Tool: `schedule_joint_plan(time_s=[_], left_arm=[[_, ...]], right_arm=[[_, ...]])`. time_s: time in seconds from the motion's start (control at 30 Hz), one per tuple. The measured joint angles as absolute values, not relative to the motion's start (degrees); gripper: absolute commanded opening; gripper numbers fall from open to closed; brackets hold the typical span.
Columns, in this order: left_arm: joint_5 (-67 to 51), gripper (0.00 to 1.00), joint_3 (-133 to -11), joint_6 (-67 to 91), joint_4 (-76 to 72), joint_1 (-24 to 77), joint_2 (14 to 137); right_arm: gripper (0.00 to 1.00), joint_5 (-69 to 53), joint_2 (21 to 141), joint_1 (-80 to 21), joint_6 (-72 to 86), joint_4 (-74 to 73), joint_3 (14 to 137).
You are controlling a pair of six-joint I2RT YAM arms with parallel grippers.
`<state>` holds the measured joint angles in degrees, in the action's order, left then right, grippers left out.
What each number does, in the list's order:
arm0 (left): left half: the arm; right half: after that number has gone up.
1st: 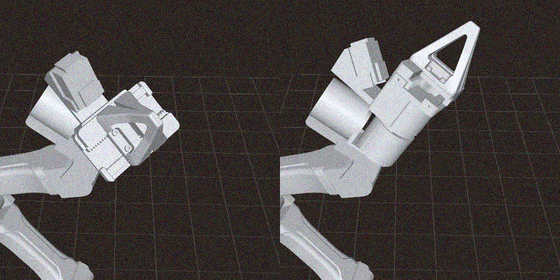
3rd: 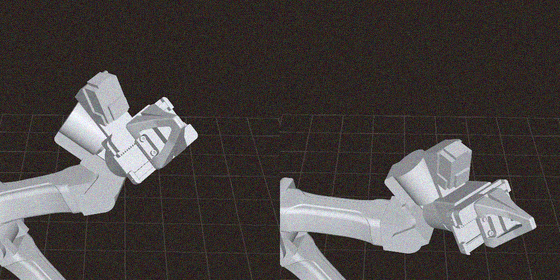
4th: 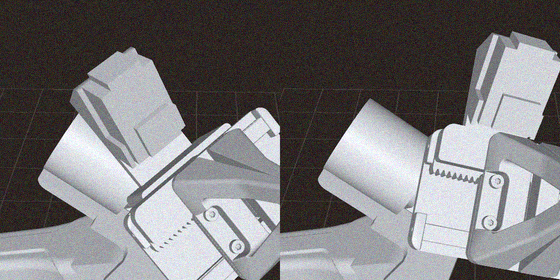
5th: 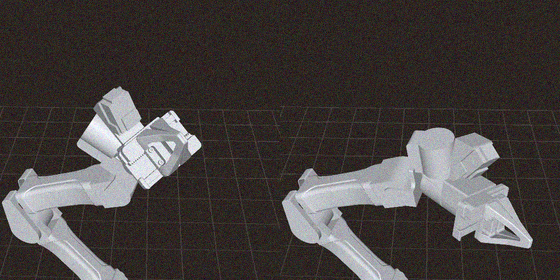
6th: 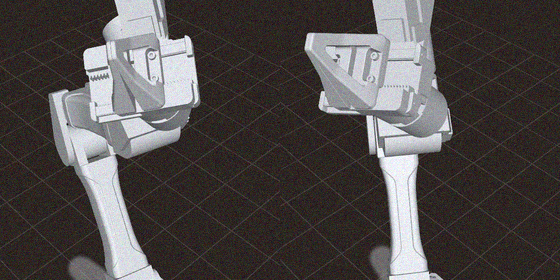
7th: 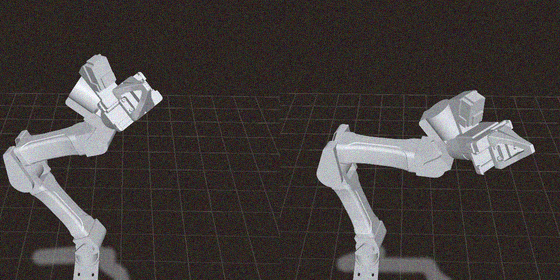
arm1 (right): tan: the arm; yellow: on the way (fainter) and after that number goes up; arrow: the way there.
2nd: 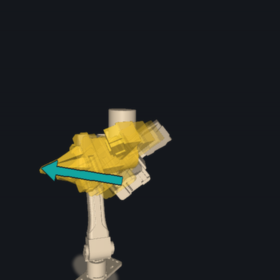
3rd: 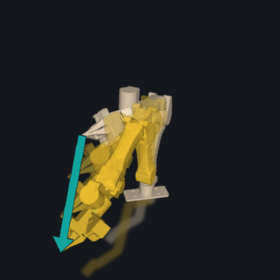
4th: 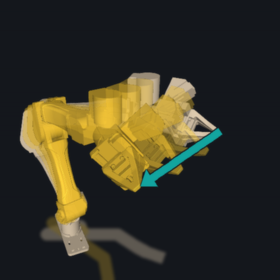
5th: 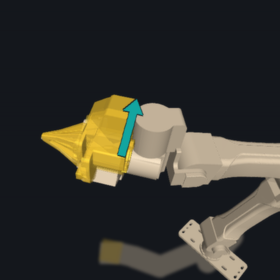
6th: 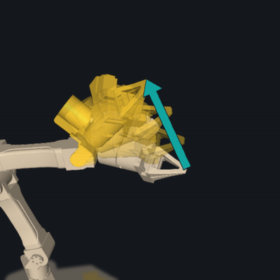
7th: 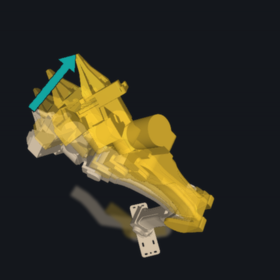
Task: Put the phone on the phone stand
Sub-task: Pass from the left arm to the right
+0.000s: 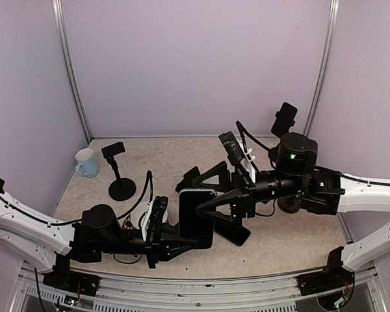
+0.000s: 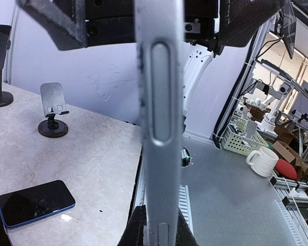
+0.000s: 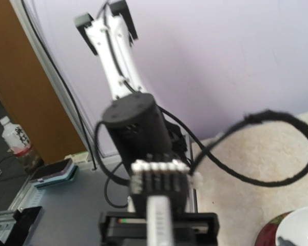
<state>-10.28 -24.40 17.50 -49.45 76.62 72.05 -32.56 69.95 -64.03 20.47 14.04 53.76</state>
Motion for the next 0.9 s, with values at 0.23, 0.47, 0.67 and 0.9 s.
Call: schedule_joint_plan(time_s=[0.23,0.47,0.67,0.9], left_arm=[[-10.35,0.01,-24.40,17.41,-49.45,76.62,72.16],[-11.33,0.00,-24.43,17.30,-49.45,76.62,74.28],[-11.77,0.00,-24.43,17.28,-49.30,76.62,74.63],[-11.90,0.00,-24.43,17.19,-49.39,76.62,74.65]], right_arm=[[1.00,-32.58,68.82,-63.83,20.43,13.93,53.58],[0.88,-33.63,73.58,-63.57,20.43,13.93,53.84],[0.75,-35.83,77.43,-63.57,20.49,14.00,55.20],[0.44,-36.93,77.78,-63.57,19.68,14.02,55.59]])
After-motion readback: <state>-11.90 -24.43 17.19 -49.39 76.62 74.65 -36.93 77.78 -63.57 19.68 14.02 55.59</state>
